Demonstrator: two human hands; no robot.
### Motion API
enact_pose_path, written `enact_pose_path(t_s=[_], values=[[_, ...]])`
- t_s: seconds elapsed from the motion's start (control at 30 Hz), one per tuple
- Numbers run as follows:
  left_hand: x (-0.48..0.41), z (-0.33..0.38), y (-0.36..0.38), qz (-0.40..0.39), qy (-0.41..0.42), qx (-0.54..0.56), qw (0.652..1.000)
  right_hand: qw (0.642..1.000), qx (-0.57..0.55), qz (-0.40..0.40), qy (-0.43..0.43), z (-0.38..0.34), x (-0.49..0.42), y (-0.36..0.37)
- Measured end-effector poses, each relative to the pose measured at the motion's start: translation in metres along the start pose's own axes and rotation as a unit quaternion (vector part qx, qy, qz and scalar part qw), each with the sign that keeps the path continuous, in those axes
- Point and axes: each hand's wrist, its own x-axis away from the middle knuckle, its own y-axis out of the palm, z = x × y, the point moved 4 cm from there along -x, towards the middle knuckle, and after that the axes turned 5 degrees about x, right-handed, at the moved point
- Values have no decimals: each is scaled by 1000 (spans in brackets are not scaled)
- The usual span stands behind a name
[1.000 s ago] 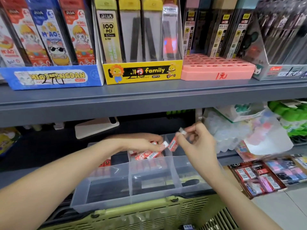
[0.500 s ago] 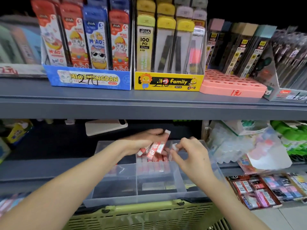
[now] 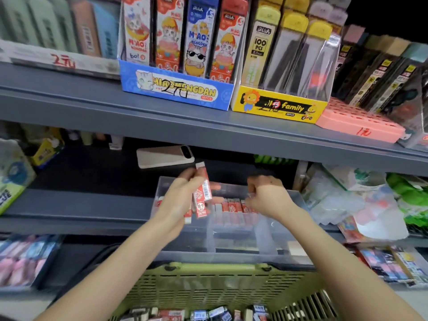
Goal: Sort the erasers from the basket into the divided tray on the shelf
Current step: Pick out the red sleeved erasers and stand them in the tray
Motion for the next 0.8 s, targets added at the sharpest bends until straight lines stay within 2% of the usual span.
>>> enact_pose_path(t_s=[0.13, 0.27, 0.4, 0.6, 0.67, 0.73, 0.77, 0.8], values=[[4, -1, 0, -15, 7, -22, 1000, 993, 109, -25, 23, 2, -5, 6], [3, 0, -3, -12, 8, -19, 1000, 988, 154, -10, 30, 3, -2, 12], [4, 0, -2, -5, 7, -36, 999, 986, 159, -3, 48, 2, -1, 7], [3, -2, 0, 11, -2, -43, 999, 991, 96, -77, 44, 17, 6, 3], [5, 0, 1, 6, -5, -20, 1000, 993, 86, -55, 64, 16, 10, 0], [9, 2, 2, -3, -4, -19, 1000, 993, 90, 6, 77, 11, 15, -7], [12, 3, 3, -13, -2, -22, 1000, 994, 50, 54, 77, 7, 19, -14], [14, 4, 3, -25, -2, -27, 999, 992, -45, 90, 77, 3, 23, -22]])
